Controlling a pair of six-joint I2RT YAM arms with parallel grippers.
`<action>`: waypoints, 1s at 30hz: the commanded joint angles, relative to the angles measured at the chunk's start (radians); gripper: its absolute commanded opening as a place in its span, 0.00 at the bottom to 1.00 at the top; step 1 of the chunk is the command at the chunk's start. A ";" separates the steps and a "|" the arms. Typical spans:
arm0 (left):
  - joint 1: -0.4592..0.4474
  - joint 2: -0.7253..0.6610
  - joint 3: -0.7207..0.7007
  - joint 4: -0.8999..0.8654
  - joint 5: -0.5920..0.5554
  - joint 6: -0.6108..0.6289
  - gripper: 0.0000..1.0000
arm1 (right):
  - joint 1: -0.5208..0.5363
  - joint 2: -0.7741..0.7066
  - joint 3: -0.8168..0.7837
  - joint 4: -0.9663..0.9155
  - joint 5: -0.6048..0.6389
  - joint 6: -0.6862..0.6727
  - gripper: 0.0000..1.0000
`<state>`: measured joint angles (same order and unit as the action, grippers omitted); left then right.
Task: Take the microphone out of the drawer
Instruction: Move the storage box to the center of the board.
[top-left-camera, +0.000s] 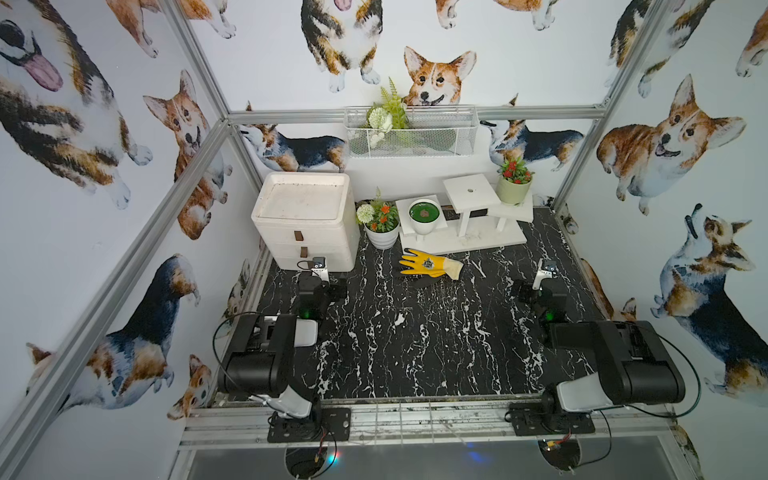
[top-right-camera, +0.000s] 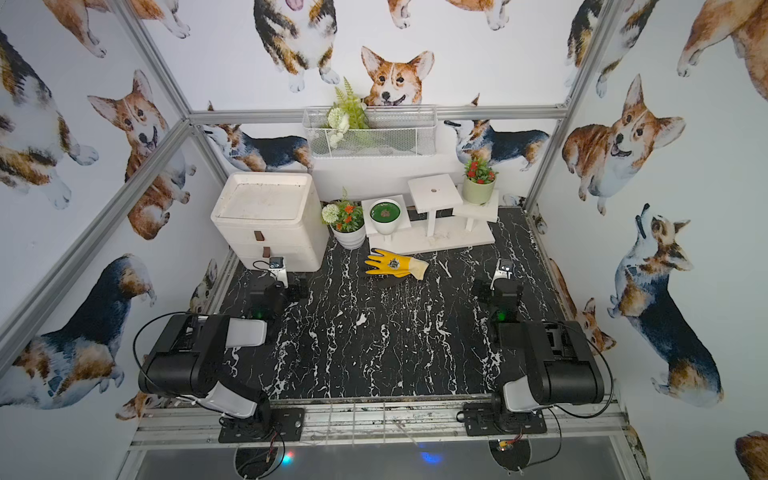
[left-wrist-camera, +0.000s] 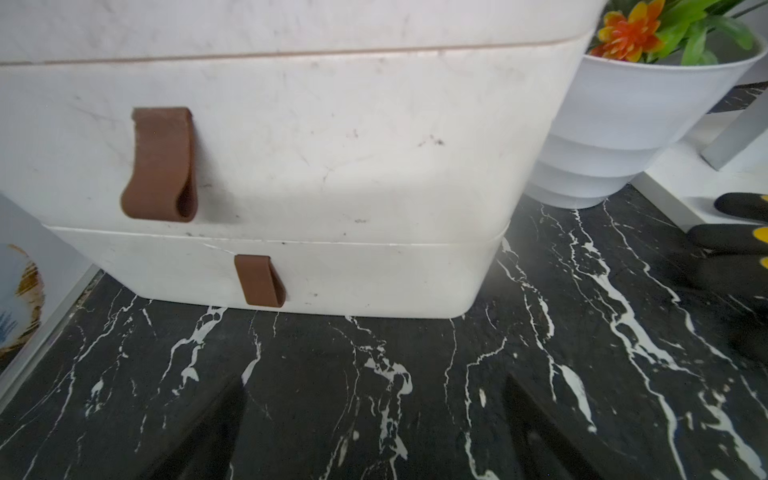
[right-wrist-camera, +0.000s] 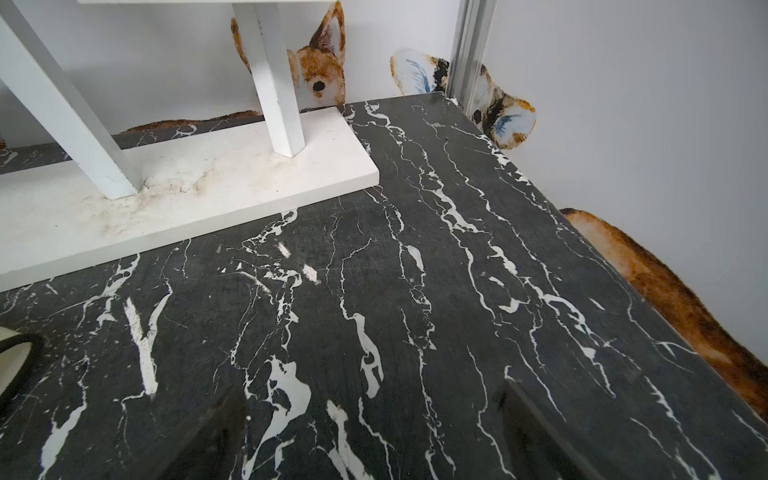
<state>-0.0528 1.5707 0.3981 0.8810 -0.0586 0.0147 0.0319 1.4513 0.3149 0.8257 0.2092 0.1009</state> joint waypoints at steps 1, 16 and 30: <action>0.001 -0.003 -0.003 0.018 0.004 0.004 1.00 | 0.000 -0.002 0.003 0.016 -0.003 -0.001 1.00; 0.000 0.003 0.011 -0.005 0.004 0.002 1.00 | -0.001 0.009 0.018 0.000 -0.005 0.002 1.00; 0.001 0.000 0.007 0.000 0.003 0.002 1.00 | -0.003 0.004 0.016 0.001 -0.009 0.000 1.00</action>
<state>-0.0528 1.5726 0.4068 0.8730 -0.0582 0.0147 0.0277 1.4586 0.3302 0.8242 0.2062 0.1013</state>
